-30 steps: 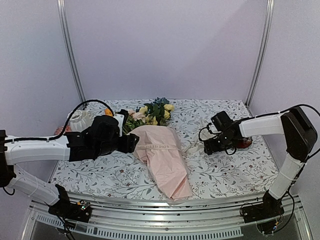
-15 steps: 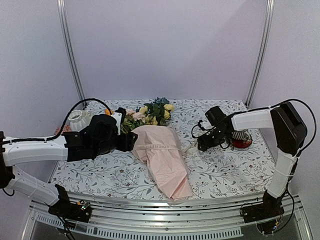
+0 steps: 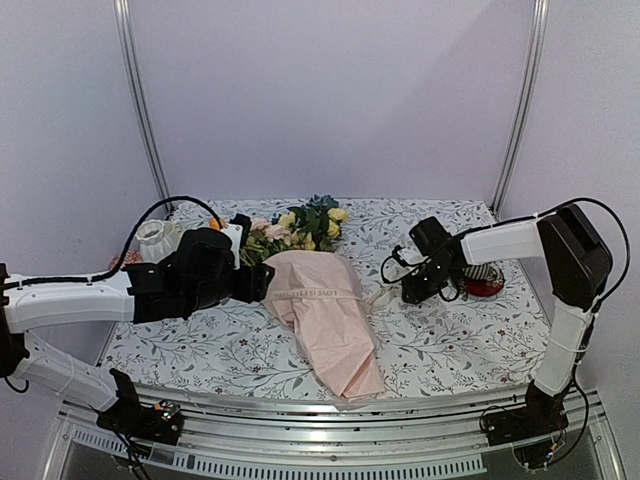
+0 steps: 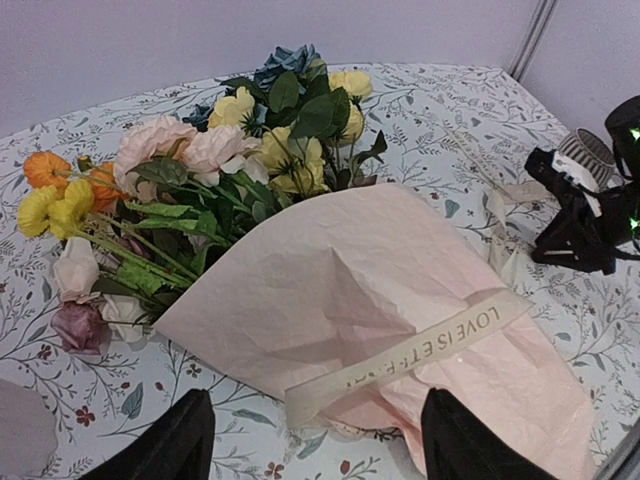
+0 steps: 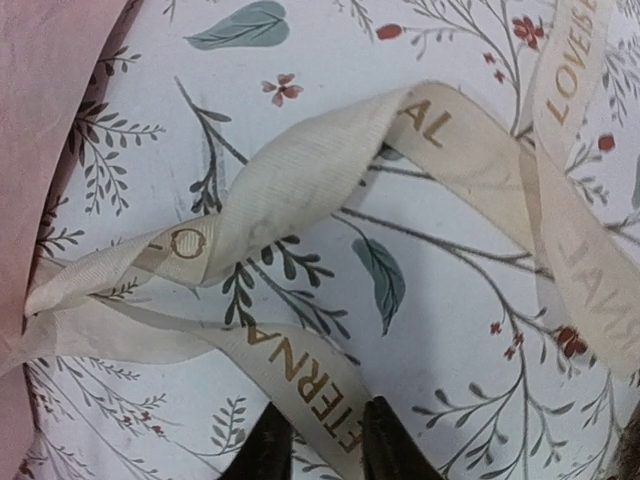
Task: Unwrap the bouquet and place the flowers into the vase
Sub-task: Pick up the untied ribbon from the center of the board, then pass from the right arm to the left
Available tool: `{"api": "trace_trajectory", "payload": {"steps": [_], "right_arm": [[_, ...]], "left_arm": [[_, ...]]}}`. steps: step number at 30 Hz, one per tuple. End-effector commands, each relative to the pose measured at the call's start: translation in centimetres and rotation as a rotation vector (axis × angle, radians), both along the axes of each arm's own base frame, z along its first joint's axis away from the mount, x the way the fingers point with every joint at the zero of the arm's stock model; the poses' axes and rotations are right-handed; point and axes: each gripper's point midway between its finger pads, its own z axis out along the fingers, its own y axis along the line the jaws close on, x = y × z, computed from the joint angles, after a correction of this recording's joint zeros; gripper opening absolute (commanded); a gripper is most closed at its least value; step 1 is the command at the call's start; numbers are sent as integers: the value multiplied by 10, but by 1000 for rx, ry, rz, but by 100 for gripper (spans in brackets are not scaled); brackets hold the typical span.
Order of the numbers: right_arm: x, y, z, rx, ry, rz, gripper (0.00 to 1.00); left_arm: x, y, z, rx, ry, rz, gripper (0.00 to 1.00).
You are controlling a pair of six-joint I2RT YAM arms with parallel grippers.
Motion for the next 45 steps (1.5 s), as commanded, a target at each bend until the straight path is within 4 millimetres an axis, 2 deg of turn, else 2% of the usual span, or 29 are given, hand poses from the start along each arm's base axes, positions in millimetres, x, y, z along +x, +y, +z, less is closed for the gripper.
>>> {"api": "trace_trajectory", "payload": {"steps": [1,4,8,14,18,20,22,26,30,35,42,43,45], "right_arm": [[-20,7,18,62,0,30,17],[-20,11,48,115,-53,40,5],[-23,25,99,231,-126,83,4],[-38,55,177,426,-209,202,4],[-53,75,214,511,-244,286,3],[-62,84,223,539,-249,327,3],[-67,95,248,584,-288,373,3],[-78,110,268,631,-309,433,3],[-87,119,283,667,-318,477,3],[-96,126,295,686,-338,513,3],[-103,126,309,714,-359,540,3],[-104,126,311,718,-361,546,3],[-106,127,311,722,-359,551,3]], "left_arm": [[0,7,7,-16,-20,20,73],[-2,9,14,-30,-35,18,73],[-4,5,21,-42,-45,-16,73],[-15,-24,34,-95,-76,-179,78],[-25,-46,55,-144,-142,-297,87],[-31,-58,66,-177,-180,-359,91],[-36,-70,76,-213,-209,-415,94],[-43,-97,87,-261,-248,-517,97],[-42,-124,91,-261,-260,-568,96],[-37,-150,84,-248,-249,-619,94],[-21,-167,60,-192,-190,-603,88],[-18,-169,58,-180,-183,-591,86],[-13,-170,51,-161,-170,-571,75]]}}
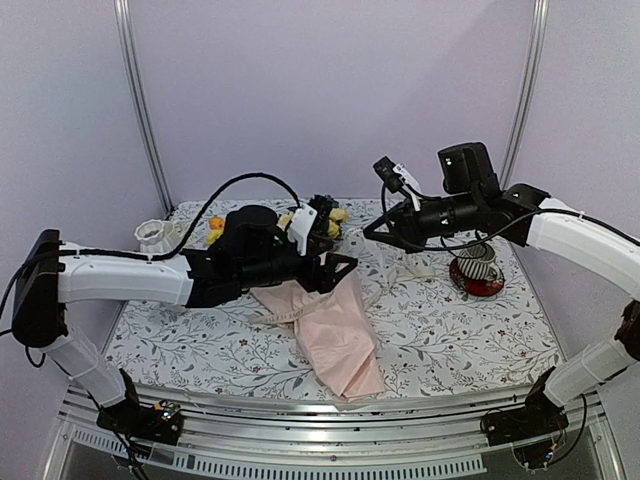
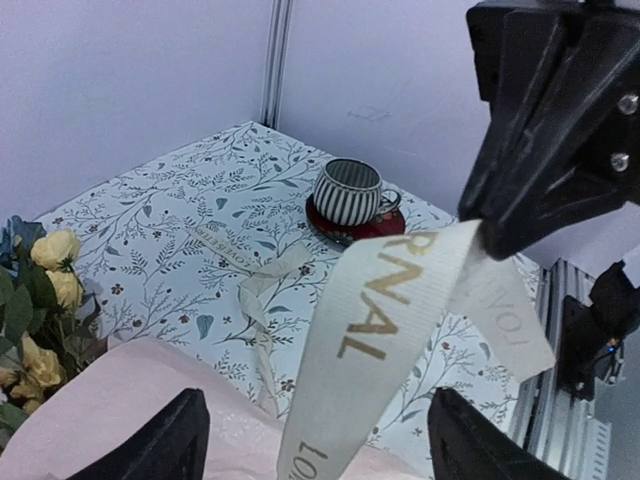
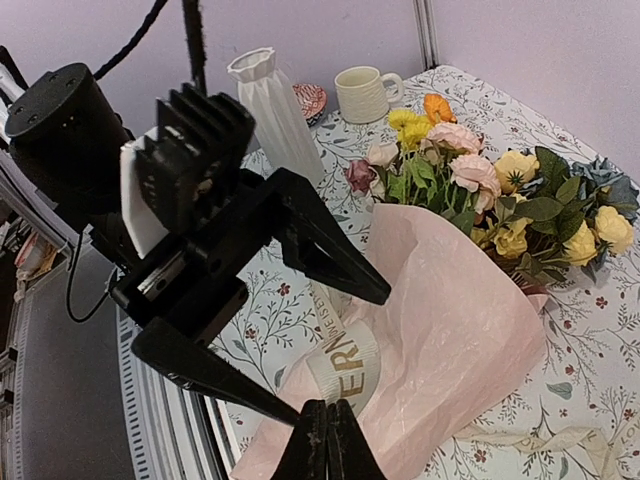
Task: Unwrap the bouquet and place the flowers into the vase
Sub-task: Pass from the right arm to the left
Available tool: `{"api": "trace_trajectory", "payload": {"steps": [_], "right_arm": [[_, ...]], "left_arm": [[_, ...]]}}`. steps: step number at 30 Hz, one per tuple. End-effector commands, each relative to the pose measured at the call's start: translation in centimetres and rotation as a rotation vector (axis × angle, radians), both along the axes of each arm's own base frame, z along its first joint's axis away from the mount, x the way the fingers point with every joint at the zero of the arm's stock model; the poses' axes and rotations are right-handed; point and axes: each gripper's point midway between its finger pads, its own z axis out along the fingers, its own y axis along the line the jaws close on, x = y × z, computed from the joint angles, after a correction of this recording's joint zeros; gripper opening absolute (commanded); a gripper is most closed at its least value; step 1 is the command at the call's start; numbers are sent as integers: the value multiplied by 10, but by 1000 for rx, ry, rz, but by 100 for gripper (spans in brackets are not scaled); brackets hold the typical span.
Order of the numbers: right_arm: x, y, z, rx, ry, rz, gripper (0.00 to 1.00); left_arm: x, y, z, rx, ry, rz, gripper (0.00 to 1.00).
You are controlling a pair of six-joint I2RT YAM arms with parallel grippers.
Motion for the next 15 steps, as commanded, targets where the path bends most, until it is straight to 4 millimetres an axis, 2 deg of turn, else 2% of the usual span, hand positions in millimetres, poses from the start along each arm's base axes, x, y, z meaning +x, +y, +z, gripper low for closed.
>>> {"api": "trace_trajectory", "payload": {"steps": [1,4,5,6,10,13,15], "right_arm": [[-10,2,31,63,-55,37,3],[-8,1,28,55,-58,26,5],[-6,-1,25,49,-61,15,8],[-4,-2,23,43,-69,-2,15],[9,-12,12,13,-96,-95,41],[18,-19,9,2,-121,-167,45],[24,-26,-2,-23,-131,-216,52]], "left_arm": [[5,-10,-7,39,6,19,65],[9,-7,-10,52,14,49,23],[11,-4,-11,57,16,65,9],[12,-1,-11,63,21,84,0],[18,24,-9,103,22,188,0],[20,55,-4,151,18,296,0],[20,82,1,192,15,386,0]]}}
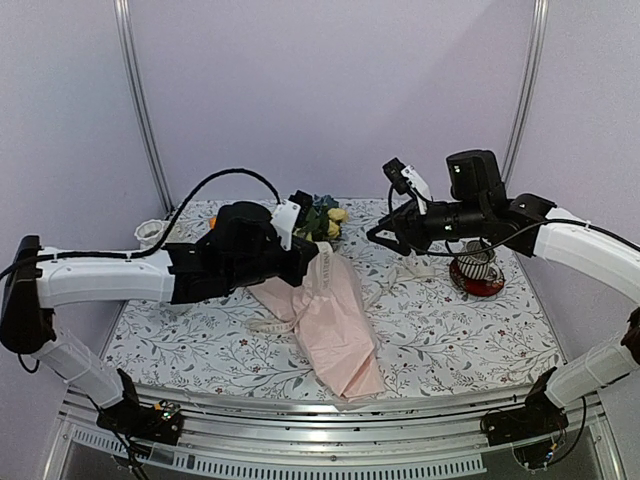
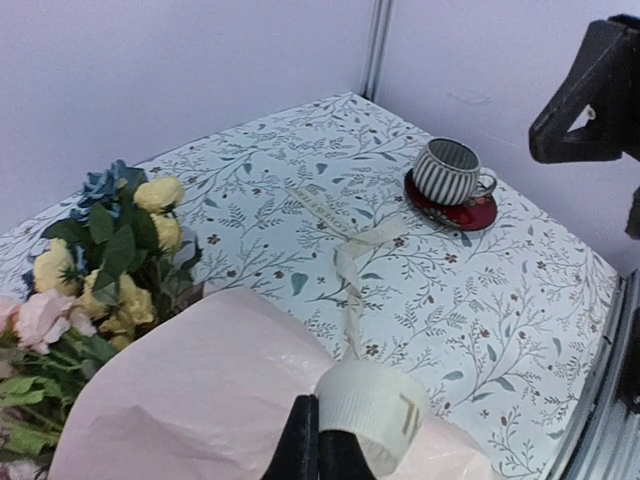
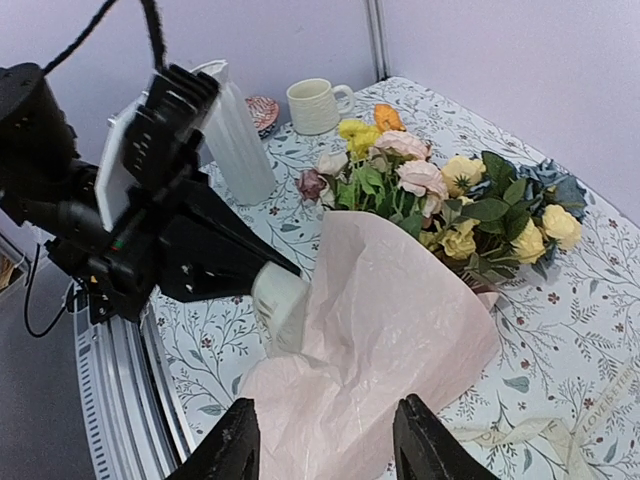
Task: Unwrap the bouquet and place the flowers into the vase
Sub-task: Pass from the right arm to the left, then place the untied ribbon at the center of the board.
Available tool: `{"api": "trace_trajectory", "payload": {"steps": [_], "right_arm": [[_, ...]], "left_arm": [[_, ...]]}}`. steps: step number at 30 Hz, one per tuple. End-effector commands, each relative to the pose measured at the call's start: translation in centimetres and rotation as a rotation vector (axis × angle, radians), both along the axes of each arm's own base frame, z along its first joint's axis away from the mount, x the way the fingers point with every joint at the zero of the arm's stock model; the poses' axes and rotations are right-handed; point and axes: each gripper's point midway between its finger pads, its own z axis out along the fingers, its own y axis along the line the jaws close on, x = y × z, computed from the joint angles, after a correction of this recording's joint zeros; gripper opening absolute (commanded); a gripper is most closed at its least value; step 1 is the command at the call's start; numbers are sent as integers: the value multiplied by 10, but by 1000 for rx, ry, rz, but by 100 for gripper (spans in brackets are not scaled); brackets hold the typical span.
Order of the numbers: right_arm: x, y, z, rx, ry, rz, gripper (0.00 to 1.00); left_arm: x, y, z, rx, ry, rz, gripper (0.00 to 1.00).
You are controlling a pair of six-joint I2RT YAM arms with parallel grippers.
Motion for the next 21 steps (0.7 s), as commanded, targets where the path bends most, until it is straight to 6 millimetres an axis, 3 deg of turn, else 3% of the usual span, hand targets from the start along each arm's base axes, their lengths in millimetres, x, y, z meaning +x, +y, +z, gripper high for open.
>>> {"api": "trace_trajectory", "payload": {"steps": [1,6,13,16,21], "right_arm": [[17,-16,-4,-12,-59,-144,53],[28,-23,-20,-36,-46,-222,54],[45,-26,-50,-77,5,-313,54],[48,-25,-58,-78,29,-331,54],[49,-24,-66,-86,47,-338,54]], "left_arm": [[-1,64,15,95,-15,223,0],[-8,147,4,227,82,480,0],[-38,229,-3,244,199,732,0],[-44,249,6,243,190,781,1],[-46,259,23,206,168,792,13]]}}
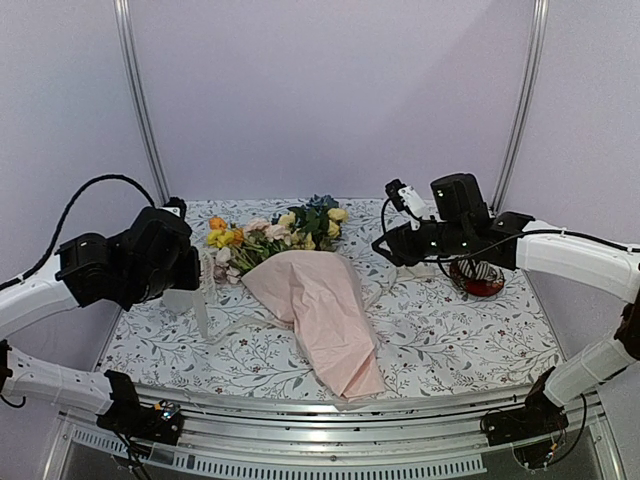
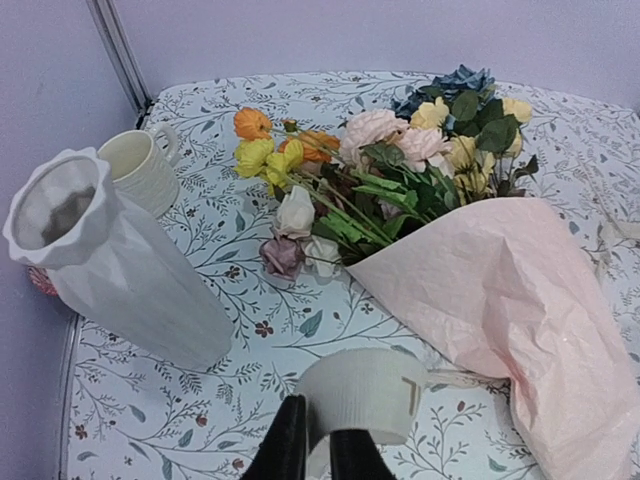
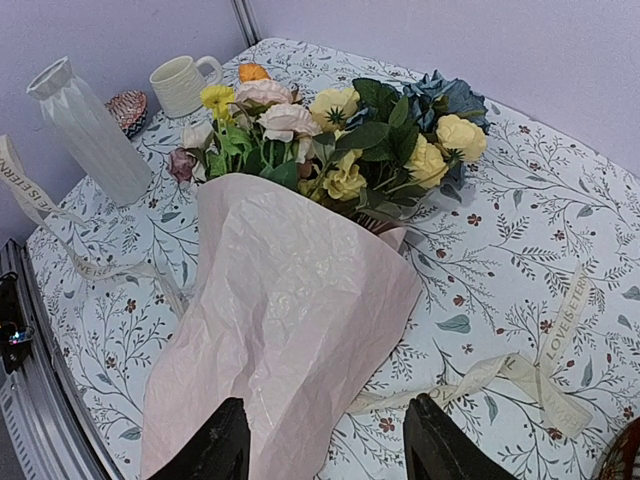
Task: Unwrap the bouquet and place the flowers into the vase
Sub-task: Place the untied ribbon at the center of the board.
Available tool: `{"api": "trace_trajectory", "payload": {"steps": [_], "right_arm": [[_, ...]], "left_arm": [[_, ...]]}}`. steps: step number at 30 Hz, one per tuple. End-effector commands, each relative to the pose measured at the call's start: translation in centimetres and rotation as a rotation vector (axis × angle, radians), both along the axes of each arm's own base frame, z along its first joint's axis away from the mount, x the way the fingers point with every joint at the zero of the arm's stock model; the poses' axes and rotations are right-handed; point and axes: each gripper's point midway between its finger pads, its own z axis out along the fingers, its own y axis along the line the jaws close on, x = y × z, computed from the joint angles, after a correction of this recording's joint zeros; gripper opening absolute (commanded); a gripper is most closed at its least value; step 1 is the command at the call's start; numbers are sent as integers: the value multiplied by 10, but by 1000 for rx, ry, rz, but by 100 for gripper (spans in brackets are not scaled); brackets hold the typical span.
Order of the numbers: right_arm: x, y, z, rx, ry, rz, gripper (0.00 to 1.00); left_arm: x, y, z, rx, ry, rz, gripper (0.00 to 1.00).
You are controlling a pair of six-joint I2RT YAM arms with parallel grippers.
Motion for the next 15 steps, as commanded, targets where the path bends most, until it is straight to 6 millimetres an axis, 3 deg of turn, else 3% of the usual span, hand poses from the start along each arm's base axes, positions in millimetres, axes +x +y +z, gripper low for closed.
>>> {"api": "trace_trajectory", "payload": {"steps": [1,5,6,9,11,15], "right_arm": [[5,0,-4,10,2,-40,54],[5,-1,-10,0,13,-44,54],[6,-1,-11,-2,16,-45,54],[7,-2,-15,-11,22,-48,54],[7,-1,-16,-13,24,-49,54],[9,-1,-21,-23,31,-49,54]], "left_arm": [[-5,27,10,23,-11,79,17],[-3,34,29,7,-42,95,19],[-3,34,34,1,-49,91,23],[-2,37,46,5,-63,100,49],[-2,42,55,4,-74,112,57],[-4,50,71,-17,-107,136,59]]}}
